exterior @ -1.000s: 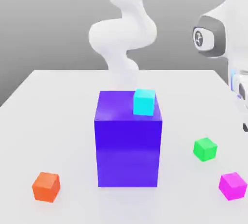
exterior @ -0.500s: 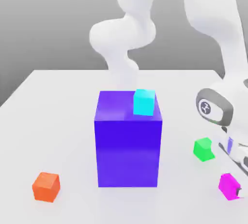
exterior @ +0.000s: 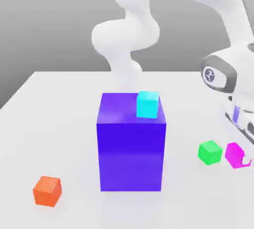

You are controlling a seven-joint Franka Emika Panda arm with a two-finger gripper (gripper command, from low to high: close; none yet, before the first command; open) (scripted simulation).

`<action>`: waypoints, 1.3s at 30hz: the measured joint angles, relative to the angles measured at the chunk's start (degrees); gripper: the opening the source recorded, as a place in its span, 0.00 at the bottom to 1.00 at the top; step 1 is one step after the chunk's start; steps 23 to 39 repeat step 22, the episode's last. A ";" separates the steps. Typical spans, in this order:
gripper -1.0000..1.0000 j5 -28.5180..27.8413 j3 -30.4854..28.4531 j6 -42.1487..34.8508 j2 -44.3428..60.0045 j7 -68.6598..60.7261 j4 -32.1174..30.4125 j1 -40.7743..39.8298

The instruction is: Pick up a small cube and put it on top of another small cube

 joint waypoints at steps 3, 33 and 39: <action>0.00 1.43 0.99 -0.33 -4.22 2.07 -3.70 1.42; 1.00 -12.53 3.30 13.00 -2.63 21.57 -14.83 0.96; 1.00 -12.53 3.30 13.00 -2.63 21.57 -14.83 0.96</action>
